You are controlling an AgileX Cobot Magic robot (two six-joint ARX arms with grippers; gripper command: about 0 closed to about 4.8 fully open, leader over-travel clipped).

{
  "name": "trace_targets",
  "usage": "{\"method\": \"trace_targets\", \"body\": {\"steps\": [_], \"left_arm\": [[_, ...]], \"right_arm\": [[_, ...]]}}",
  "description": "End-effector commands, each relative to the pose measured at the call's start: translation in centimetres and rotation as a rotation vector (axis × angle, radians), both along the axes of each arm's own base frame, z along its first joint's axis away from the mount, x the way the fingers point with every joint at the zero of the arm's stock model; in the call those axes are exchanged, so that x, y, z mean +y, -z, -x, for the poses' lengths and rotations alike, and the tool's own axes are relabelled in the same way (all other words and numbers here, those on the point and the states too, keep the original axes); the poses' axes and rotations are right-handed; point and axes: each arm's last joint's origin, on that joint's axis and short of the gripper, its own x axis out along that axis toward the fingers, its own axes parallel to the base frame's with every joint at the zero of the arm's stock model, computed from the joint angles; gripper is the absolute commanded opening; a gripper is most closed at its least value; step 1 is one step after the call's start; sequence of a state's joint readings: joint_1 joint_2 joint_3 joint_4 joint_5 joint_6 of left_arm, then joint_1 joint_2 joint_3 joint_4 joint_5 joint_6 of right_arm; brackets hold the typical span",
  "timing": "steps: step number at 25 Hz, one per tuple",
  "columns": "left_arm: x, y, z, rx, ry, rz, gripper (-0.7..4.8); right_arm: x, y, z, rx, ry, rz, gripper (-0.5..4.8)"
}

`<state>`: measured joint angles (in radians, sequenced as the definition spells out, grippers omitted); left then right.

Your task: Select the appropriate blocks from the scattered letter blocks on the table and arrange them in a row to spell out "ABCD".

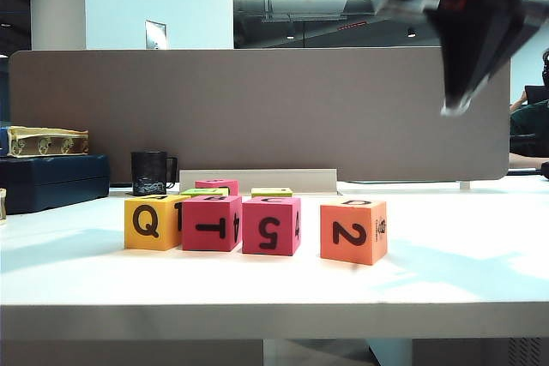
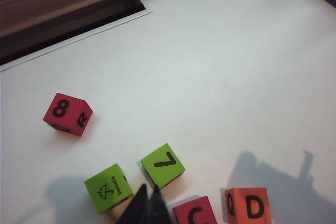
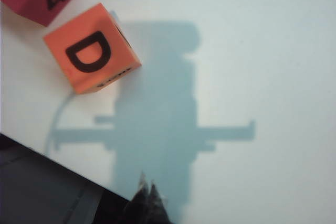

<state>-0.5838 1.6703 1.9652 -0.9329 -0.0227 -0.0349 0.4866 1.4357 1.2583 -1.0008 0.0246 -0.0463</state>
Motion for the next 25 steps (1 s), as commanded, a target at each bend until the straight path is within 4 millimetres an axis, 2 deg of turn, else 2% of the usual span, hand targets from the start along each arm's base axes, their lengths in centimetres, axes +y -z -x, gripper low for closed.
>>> {"method": "trace_targets", "body": {"steps": [1,4,9,25], "left_arm": [[0.3,-0.7,0.6,-0.032,0.027,-0.021,-0.06],[0.7,-1.0,0.9,-0.047,0.035,-0.033,-0.06],[1.2,-1.3,1.1,-0.053,0.026,-0.028,-0.06],[2.9,-3.3,3.1,-0.115,0.023,-0.014,-0.06]], "right_arm": [[0.6,1.2,-1.0,0.036,-0.004,0.009,-0.01],[1.5,3.6,-2.3,0.126,-0.023,-0.004,-0.02],[2.3,5.5,-3.5,0.171,-0.038,-0.035,-0.02],[3.6,8.4,-5.7,0.157,-0.056,-0.09,-0.02]]}}
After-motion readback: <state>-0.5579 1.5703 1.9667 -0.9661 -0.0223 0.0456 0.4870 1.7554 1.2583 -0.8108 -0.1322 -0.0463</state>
